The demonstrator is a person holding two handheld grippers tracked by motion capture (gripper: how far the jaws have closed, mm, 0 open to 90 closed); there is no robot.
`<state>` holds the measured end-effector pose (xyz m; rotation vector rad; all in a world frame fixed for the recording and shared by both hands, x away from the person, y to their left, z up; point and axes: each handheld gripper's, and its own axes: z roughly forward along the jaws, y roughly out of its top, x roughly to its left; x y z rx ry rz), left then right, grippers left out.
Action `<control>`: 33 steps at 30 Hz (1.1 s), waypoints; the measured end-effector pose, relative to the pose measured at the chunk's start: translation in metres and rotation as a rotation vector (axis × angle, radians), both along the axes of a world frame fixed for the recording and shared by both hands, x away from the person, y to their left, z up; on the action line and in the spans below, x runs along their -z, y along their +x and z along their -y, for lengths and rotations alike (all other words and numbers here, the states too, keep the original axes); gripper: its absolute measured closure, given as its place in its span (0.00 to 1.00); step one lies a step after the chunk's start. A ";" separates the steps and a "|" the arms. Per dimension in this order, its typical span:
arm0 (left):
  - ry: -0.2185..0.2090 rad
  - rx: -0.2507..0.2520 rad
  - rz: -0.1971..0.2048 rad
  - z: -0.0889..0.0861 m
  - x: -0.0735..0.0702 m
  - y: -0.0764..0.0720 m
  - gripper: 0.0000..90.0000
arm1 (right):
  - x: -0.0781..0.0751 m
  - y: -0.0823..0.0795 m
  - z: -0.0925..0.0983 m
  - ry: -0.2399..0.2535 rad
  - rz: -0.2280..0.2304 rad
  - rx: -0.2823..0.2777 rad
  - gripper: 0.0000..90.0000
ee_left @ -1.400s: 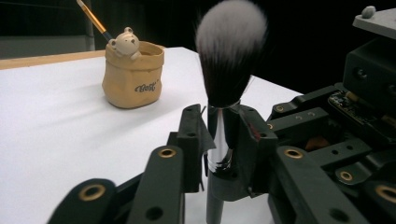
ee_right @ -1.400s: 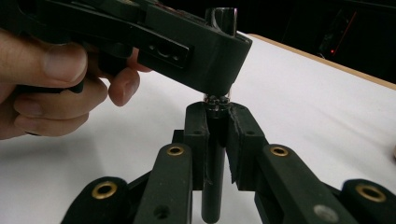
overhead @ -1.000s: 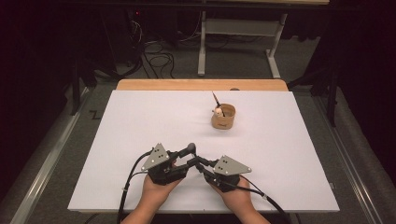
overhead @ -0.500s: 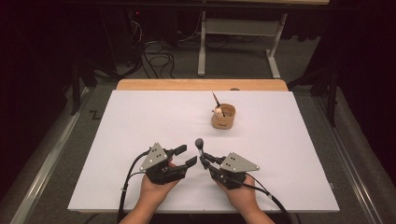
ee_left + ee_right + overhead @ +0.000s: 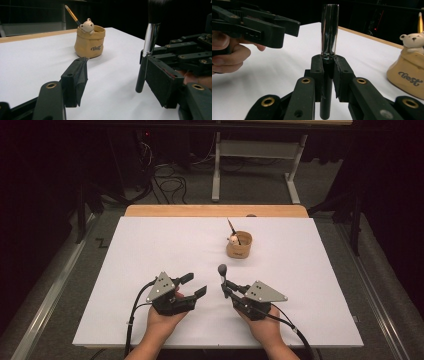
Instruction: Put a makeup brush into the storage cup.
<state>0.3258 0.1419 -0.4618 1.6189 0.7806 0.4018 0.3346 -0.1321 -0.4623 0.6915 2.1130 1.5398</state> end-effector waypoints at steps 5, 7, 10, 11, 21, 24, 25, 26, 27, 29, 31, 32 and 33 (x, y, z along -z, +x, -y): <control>0.017 -0.021 -0.001 -0.003 0.002 0.001 0.36 | -0.002 0.001 0.006 0.012 0.001 0.010 0.89; 0.023 -0.028 -0.006 -0.005 0.003 0.002 0.35 | -0.003 0.001 0.009 0.022 0.005 0.024 0.89; 0.023 -0.039 -0.014 -0.007 0.004 0.003 0.32 | -0.005 0.002 0.014 0.029 0.002 0.035 0.89; 0.028 -0.041 -0.014 -0.007 0.004 0.003 0.32 | -0.005 0.002 0.016 0.039 -0.003 0.040 0.89; 0.050 -0.099 -0.018 -0.020 0.002 0.005 0.25 | -0.013 0.007 0.047 0.068 0.026 0.100 0.89; 0.067 -0.121 -0.010 -0.027 -0.001 0.005 0.23 | -0.014 0.009 0.055 0.068 0.034 0.125 0.89; 0.071 -0.126 -0.007 -0.029 -0.002 0.004 0.22 | -0.015 0.010 0.058 0.073 0.024 0.137 0.89; 0.077 -0.129 -0.004 -0.032 -0.003 0.003 0.21 | -0.015 0.010 0.060 0.075 0.028 0.139 0.89; 0.083 -0.137 0.000 -0.035 -0.004 0.002 0.20 | -0.015 0.011 0.062 0.075 0.030 0.149 0.89; 0.100 -0.155 0.012 -0.040 -0.004 -0.001 0.19 | -0.015 0.012 0.068 0.086 0.028 0.163 0.89; 0.107 -0.171 0.016 -0.047 -0.005 -0.003 0.17 | -0.015 0.014 0.071 0.088 0.027 0.170 0.89; 0.108 -0.178 0.015 -0.051 -0.005 -0.004 0.16 | -0.015 0.014 0.072 0.094 0.023 0.181 0.89; 0.107 -0.188 0.013 -0.054 -0.004 -0.005 0.14 | -0.014 0.015 0.073 0.092 0.024 0.185 0.89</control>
